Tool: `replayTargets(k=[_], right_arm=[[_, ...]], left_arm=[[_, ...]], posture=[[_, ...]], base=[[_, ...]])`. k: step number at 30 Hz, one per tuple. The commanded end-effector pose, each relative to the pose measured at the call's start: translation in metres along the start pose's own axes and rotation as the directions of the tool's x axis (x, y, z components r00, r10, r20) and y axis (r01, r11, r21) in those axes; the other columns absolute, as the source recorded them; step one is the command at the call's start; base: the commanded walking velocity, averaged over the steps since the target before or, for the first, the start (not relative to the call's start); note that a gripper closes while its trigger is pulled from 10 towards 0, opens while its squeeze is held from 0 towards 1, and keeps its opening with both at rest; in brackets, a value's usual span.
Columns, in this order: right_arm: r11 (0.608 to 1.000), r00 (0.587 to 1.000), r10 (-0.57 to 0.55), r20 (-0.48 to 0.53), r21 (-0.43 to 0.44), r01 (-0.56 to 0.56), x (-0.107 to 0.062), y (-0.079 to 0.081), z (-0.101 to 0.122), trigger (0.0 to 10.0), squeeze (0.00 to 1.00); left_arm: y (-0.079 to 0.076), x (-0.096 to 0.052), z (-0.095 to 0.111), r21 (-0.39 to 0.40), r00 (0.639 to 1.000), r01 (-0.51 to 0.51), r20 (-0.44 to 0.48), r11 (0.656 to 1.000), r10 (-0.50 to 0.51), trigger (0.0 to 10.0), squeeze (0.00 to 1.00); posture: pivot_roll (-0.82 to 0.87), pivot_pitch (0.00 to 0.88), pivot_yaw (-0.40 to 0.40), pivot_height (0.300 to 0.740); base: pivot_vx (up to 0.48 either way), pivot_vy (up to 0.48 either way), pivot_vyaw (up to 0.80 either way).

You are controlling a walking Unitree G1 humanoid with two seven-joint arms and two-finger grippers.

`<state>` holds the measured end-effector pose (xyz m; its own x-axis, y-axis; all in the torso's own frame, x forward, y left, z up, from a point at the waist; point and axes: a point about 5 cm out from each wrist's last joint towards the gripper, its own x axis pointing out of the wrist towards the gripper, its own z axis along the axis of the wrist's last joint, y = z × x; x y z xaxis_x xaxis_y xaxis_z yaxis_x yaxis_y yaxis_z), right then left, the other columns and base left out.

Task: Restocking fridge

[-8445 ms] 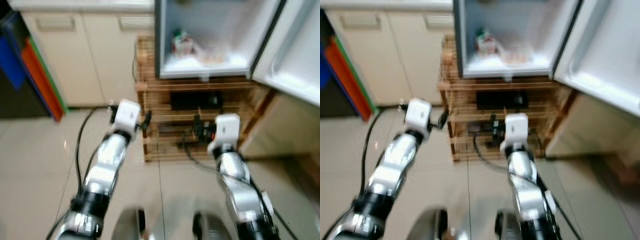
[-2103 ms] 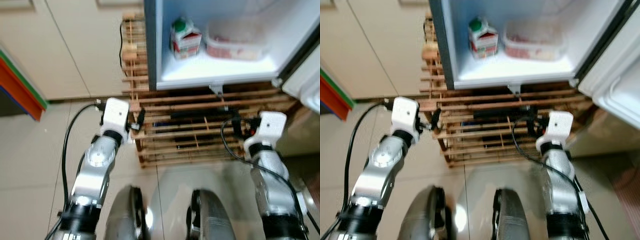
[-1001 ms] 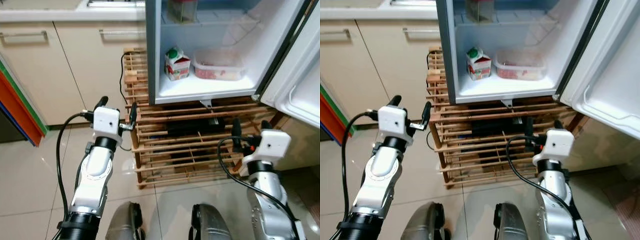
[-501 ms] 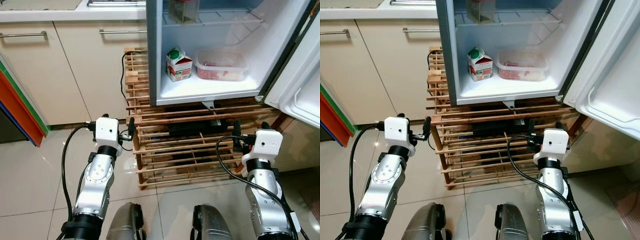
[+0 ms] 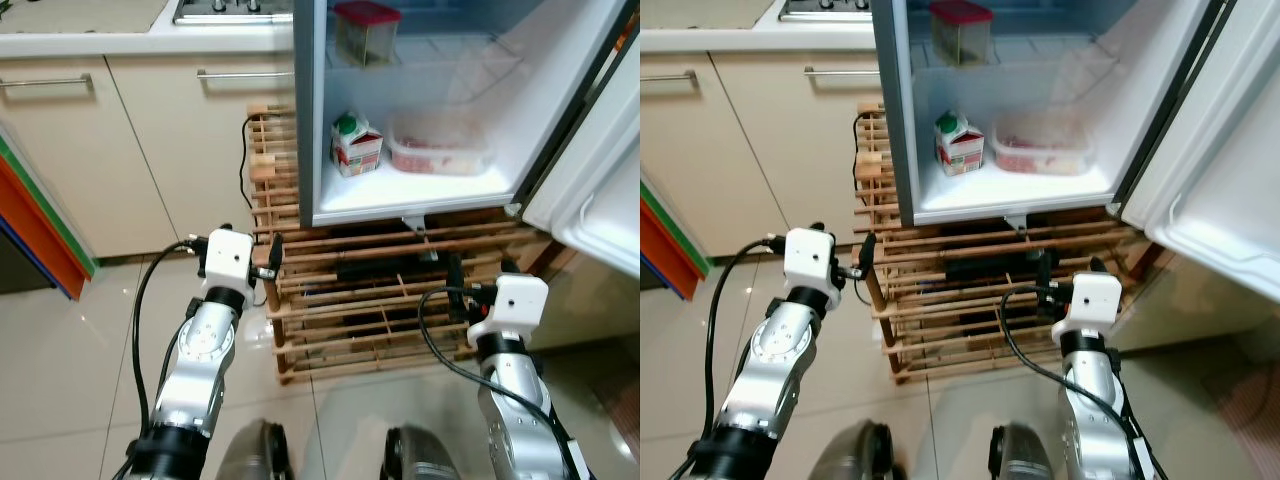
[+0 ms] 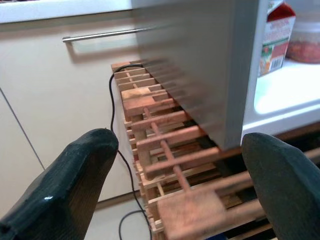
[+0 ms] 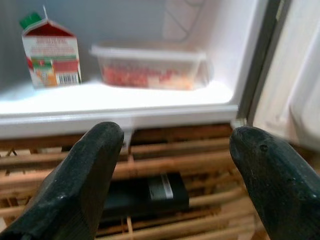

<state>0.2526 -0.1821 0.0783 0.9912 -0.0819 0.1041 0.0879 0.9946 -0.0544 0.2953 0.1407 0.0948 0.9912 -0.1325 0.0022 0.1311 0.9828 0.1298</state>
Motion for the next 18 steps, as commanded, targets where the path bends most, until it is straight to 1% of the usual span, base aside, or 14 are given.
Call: replayTargets(k=[1,3,7,10,12,16,18], right_arm=[[1.0,0.999,0.013,0.033,-0.008,-0.013,0.003,-0.0003,0.0079,10.0,0.0],[1.0,0.999,0.018,0.037,-0.017,-0.018,0.0034,-0.001,0.0089,10.0,0.0],[1.0,0.999,0.009,0.032,-0.015,-0.009,0.0032,-0.0024,0.0081,10.0,0.0],[1.0,1.0,-0.008,0.021,-0.016,0.009,0.0044,-0.0052,0.0061,10.0,0.0],[1.0,1.0,-0.027,-0.013,-0.01,0.027,0.0062,-0.0076,0.0003,10.0,0.0],[1.0,1.0,-0.024,-0.009,-0.003,0.024,0.0078,-0.0068,0.0015,10.0,0.0],[1.0,1.0,-0.016,-0.013,-0.024,0.015,0.0095,-0.0054,0.001,10.0,0.0]], left_arm=[[-0.0005,-0.0006,0.004,-0.01,1.0,0.002,0.012,1.0,-0.002,10.0,0.0],[-0.002,0.0003,0.0085,0.01,0.999,0.01,0.031,1.0,-0.011,10.0,0.0],[-0.0026,0.0008,0.0132,0.001,0.999,0.023,0.048,1.0,-0.023,10.0,0.0],[-0.0031,-0.0001,0.0135,0.001,0.998,0.034,0.045,0.999,-0.034,10.0,0.0],[-0.0026,0.0002,0.0104,0.006,0.999,0.025,0.028,1.0,-0.025,10.0,0.0],[-0.0021,0.0026,0.0129,0.039,0.999,0.016,0.037,0.999,-0.017,10.0,0.0],[-0.0022,0.004,0.0122,0.049,0.999,0.008,0.031,0.999,-0.01,10.0,0.0]], posture=[[0.05,0.053,0.015,0.738],[0.06,0.053,0.015,0.74],[0.06,0.05,0.018,0.74],[0.06,0.045,0.022,0.74],[0.06,0.038,0.023,0.74],[0.06,0.037,0.022,0.74],[0.06,0.027,0.018,0.74]], base=[[0.0,0.0,0.0],[0.0,0.0,0.0],[0.0,0.0,0.0],[0.0,0.0,0.0],[0.0,0.0,0.0],[0.0,0.0,0.0],[0.0,0.0,0.0]])
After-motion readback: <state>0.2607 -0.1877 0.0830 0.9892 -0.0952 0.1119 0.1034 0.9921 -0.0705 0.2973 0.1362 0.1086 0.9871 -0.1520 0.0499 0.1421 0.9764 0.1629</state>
